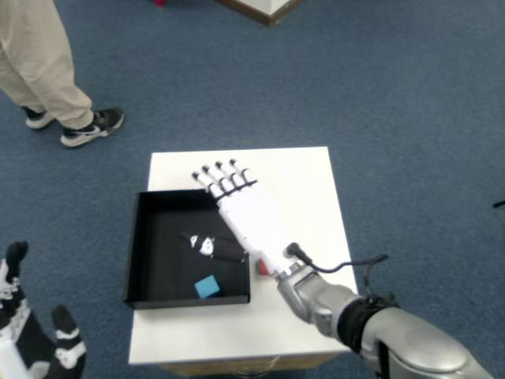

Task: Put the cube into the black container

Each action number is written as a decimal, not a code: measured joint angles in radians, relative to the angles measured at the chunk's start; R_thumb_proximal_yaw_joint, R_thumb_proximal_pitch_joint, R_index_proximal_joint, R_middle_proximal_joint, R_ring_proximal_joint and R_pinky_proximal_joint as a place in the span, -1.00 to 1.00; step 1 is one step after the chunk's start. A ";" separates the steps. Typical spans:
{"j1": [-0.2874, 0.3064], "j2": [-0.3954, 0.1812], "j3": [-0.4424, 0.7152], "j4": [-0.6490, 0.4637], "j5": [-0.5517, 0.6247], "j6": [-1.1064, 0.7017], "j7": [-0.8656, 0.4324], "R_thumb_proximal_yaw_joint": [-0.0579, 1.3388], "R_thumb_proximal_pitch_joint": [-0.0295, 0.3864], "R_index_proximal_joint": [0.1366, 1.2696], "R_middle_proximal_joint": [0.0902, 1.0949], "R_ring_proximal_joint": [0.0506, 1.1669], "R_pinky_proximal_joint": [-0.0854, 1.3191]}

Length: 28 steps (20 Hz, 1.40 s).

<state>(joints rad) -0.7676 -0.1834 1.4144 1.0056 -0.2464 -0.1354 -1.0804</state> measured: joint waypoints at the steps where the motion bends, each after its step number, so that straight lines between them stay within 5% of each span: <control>1: 0.000 -0.022 -0.020 0.001 0.007 -0.036 -0.047 -0.59 -0.87 -0.97 -0.92 -0.85 -0.94; 7: 0.077 -0.217 -0.133 -0.115 0.115 -0.339 -0.220 -0.77 -0.54 -0.96 -0.93 -0.85 -0.92; 14: 0.279 -0.450 -0.216 -0.196 0.374 -0.898 -0.160 -0.93 0.21 -0.85 -0.88 -0.80 -0.83; 21: 0.325 -0.461 -0.185 -0.141 0.553 -1.134 -0.017 -0.93 0.26 -0.86 -0.90 -0.80 -0.85; 28: 0.349 -0.458 -0.118 -0.062 0.703 -1.189 0.108 -0.93 0.21 -0.84 -0.88 -0.81 -0.92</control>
<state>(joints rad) -0.4185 -0.6410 1.2969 0.9436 0.4570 -1.3246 -0.9719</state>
